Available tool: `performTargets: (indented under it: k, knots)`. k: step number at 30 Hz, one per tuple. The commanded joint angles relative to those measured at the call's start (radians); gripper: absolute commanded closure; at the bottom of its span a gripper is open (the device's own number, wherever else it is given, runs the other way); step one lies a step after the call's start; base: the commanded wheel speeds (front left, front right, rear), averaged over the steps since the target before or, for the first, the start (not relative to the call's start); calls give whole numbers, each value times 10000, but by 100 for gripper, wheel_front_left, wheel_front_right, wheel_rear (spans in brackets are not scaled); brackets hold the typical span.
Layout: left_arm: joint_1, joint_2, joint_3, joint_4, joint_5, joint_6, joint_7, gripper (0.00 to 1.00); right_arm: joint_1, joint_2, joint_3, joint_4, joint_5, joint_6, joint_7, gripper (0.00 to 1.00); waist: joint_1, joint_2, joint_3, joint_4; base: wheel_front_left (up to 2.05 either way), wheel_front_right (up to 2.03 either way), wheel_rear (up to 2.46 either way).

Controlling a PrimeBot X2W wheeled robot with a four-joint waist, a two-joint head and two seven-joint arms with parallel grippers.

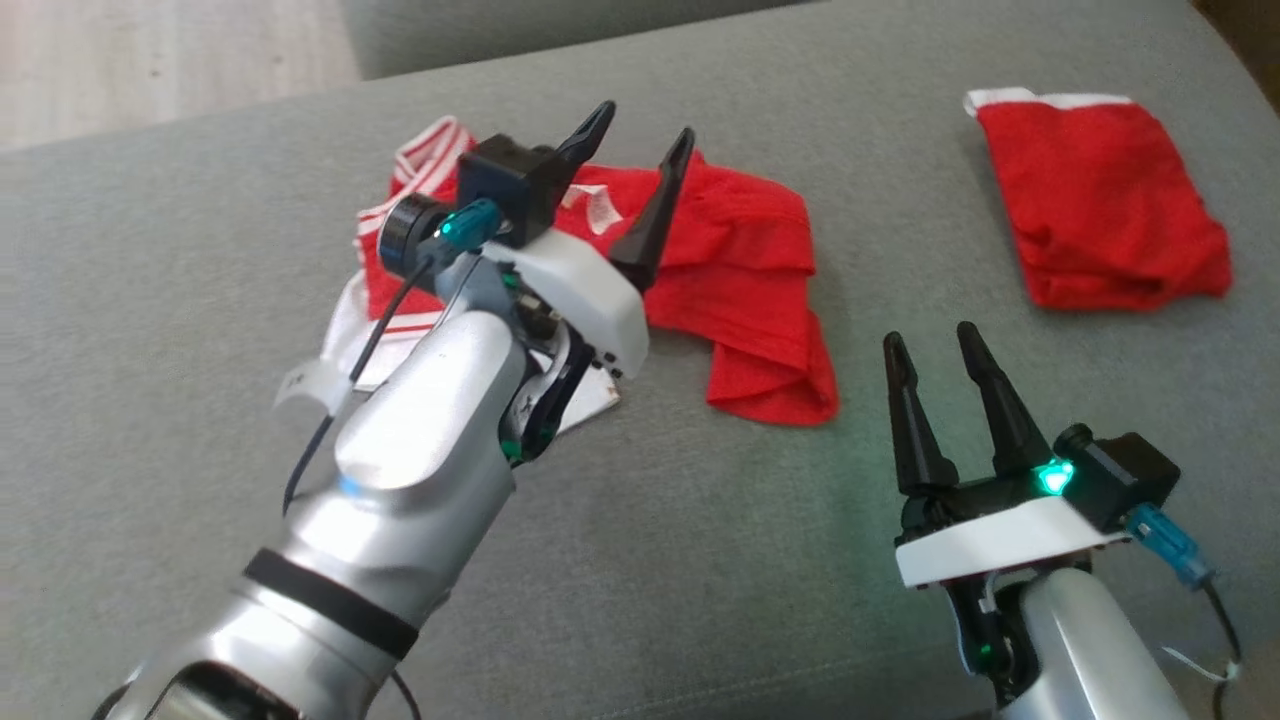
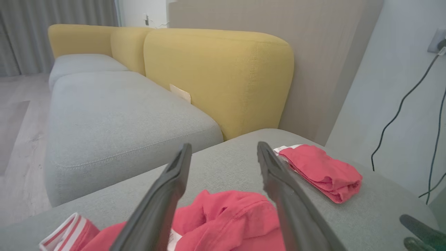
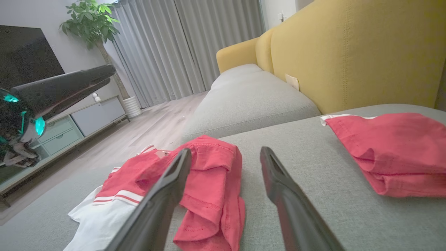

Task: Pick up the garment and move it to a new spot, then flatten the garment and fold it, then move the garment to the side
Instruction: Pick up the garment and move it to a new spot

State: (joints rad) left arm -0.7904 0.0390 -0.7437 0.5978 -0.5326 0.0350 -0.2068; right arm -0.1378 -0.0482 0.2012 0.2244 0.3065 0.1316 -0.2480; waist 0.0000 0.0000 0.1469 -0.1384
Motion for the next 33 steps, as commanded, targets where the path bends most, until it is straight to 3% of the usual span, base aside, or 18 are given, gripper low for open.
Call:
performTargets:
  k: [1, 9, 18, 22, 26, 33]
  knots:
    - [-229, 258, 399, -204, -38, 58, -183, 0, -196, -20, 146, -308, -51, -9, -135, 0, 0, 0, -240, 318, 0, 0, 0]
    - [639, 1270, 1103, -601, 170, 566, -513, 0, 125, -20, -158, -275, -249, -9, -136, 0, 0, 0, -897, 1309, 0, 0, 0]
    - [3676, 2415, 2319, -2688, 546, 1174, -547, 0, 722, -20, -648, -179, -482, -9, -129, 0, 0, 0, -1560, 2324, 0, 0, 0]
    - [5211, 2326, 2779, -3536, 754, 1366, -548, 0, 895, -20, -659, -169, -495, -9, -94, 0, 0, 0, -1677, 2469, 0, 0, 0]
    - [6354, 1893, 3197, -4048, 1002, 1477, -548, 0, 959, -20, -552, -152, -448, -9, -76, 0, 0, 0, -1699, 2452, 0, 0, 0]
    - [6932, 1297, 3818, -4419, 1639, 1168, -549, 0, 927, -20, -376, -148, -438, -9, -11, 0, 0, 0, -1680, 2296, 0, 0, 0]
